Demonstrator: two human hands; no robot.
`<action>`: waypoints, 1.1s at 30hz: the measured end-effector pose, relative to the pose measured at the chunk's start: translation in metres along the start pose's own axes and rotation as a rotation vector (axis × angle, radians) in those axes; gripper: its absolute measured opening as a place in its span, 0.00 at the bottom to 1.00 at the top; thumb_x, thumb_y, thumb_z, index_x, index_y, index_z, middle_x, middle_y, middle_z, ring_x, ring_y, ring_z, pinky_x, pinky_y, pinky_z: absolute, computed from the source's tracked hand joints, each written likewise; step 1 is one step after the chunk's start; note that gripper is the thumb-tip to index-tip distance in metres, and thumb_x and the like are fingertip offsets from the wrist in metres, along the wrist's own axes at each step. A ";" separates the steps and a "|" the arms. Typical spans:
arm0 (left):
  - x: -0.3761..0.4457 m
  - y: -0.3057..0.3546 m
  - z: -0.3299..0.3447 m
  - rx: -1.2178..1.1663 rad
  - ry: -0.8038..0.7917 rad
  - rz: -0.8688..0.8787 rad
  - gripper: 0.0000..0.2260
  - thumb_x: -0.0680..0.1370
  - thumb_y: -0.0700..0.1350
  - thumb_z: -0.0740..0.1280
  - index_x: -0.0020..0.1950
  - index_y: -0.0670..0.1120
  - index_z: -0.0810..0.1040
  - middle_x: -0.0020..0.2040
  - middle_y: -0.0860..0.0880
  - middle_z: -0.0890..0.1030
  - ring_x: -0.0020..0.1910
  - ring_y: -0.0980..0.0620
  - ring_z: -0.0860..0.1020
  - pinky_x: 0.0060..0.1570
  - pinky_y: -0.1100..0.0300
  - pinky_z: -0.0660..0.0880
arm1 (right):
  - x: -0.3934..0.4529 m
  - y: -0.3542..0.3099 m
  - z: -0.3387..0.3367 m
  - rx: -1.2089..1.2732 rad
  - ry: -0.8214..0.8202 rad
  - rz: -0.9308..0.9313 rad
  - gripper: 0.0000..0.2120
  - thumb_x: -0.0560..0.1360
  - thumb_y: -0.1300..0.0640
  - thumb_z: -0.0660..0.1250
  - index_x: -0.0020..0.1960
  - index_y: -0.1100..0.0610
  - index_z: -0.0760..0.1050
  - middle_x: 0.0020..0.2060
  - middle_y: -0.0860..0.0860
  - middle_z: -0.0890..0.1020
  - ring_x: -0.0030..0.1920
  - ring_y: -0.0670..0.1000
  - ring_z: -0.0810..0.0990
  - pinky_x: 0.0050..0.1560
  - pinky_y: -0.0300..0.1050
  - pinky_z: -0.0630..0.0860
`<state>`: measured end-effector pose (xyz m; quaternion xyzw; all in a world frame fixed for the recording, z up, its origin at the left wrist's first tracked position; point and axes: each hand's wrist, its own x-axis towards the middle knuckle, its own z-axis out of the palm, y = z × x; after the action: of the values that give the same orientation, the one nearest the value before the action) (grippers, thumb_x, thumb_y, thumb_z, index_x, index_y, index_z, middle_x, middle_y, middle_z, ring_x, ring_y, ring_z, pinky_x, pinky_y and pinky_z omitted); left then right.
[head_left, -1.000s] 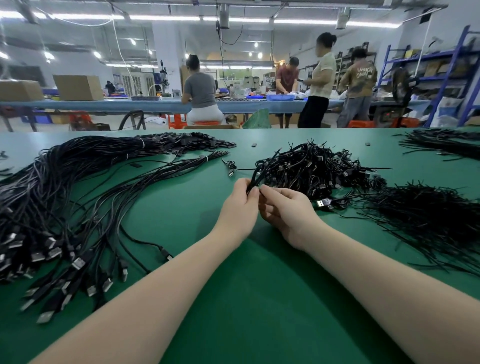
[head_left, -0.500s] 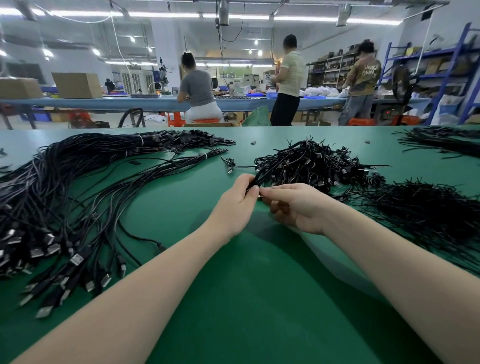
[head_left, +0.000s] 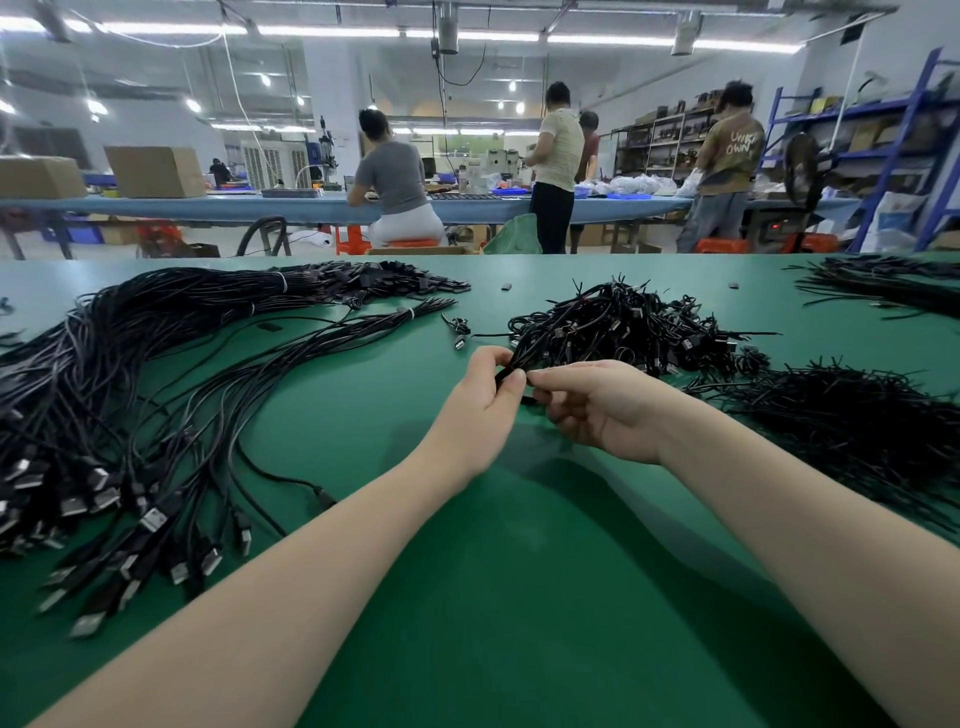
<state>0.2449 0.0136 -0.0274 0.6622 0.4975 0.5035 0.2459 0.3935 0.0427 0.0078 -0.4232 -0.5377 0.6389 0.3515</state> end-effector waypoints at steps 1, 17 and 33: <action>0.001 0.001 0.000 -0.016 0.002 -0.026 0.10 0.83 0.47 0.56 0.63 0.47 0.64 0.52 0.40 0.77 0.51 0.38 0.73 0.54 0.50 0.70 | 0.000 0.000 0.000 0.030 -0.013 0.029 0.06 0.74 0.59 0.70 0.40 0.59 0.77 0.26 0.48 0.78 0.26 0.43 0.71 0.25 0.33 0.70; -0.001 0.016 0.006 -0.460 -0.028 -0.169 0.05 0.84 0.42 0.54 0.51 0.46 0.68 0.35 0.51 0.72 0.23 0.63 0.66 0.27 0.71 0.65 | 0.000 -0.002 0.002 0.168 -0.081 0.066 0.09 0.79 0.61 0.61 0.41 0.59 0.74 0.30 0.50 0.79 0.28 0.45 0.77 0.28 0.34 0.75; 0.001 0.006 0.002 -0.412 0.039 -0.202 0.05 0.84 0.44 0.55 0.49 0.47 0.68 0.30 0.55 0.69 0.25 0.59 0.64 0.27 0.69 0.64 | -0.001 0.004 0.004 0.183 -0.040 0.019 0.07 0.75 0.56 0.69 0.45 0.61 0.77 0.36 0.55 0.83 0.32 0.48 0.82 0.30 0.36 0.78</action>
<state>0.2494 0.0127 -0.0226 0.5350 0.4524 0.5800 0.4155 0.3905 0.0397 0.0044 -0.3817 -0.4798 0.6971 0.3718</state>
